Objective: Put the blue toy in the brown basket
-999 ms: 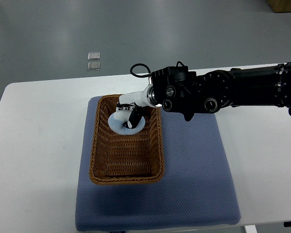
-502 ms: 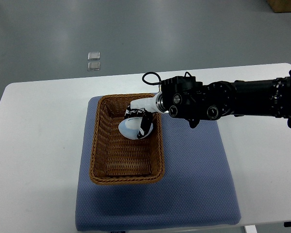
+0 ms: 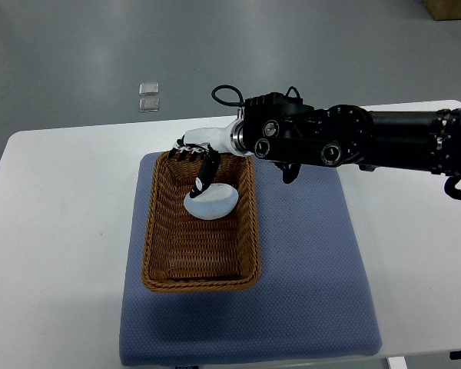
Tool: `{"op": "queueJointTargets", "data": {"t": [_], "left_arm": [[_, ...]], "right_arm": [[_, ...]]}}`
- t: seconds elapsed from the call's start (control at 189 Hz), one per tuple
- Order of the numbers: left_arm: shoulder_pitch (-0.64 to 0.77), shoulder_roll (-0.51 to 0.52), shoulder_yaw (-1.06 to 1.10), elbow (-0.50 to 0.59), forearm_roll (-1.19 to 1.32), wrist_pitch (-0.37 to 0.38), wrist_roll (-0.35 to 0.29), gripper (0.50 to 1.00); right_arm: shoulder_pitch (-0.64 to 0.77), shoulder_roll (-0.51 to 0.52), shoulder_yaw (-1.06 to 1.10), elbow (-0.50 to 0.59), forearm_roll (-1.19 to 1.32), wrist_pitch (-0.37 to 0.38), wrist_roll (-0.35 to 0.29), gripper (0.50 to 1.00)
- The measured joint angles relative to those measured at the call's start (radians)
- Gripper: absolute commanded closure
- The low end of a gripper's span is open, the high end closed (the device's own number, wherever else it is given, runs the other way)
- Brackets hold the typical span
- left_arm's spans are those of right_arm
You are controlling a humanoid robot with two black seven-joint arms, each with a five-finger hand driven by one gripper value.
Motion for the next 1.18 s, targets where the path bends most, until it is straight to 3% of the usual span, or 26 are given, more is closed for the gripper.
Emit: {"op": "queueJointTargets", "data": {"t": [0.206, 0.354, 0.497, 0.687, 0.777, 0.941, 1.184], "left_arm": [[0.0, 0.0, 0.0, 0.002, 0.0, 0.0, 0.0, 0.5], [0.0, 0.0, 0.0, 0.004, 0.0, 0.0, 0.0, 0.5], [0.0, 0.0, 0.0, 0.001, 0.0, 0.0, 0.0, 0.5], [0.0, 0.0, 0.0, -0.004, 0.0, 0.0, 0.0, 0.5], [0.0, 0.0, 0.0, -0.003, 0.0, 0.0, 0.0, 0.5], [0.0, 0.0, 0.0, 0.004, 0.0, 0.0, 0.0, 0.5], [0.001, 0.0, 0.0, -0.003, 0.0, 0.0, 0.0, 0.5]], "right_arm": [[-0.047, -0.031, 0.18, 0.0, 0.028, 0.002, 0.048, 0.609], [-0.237, -0.176, 0.513, 0.005, 0.184, 0.01, 0.145, 0.607], [-0.464, -0.238, 0.863, 0.004, 0.332, 0.016, 0.179, 0.607], [-0.697, -0.192, 1.156, -0.011, 0.397, 0.028, 0.224, 0.587], [-0.769, -0.137, 1.217, -0.051, 0.4, 0.091, 0.252, 0.587], [-0.822, -0.084, 1.254, -0.154, 0.405, 0.269, 0.269, 0.587], [-0.887, -0.065, 1.257, -0.179, 0.419, 0.308, 0.321, 0.587]]}}
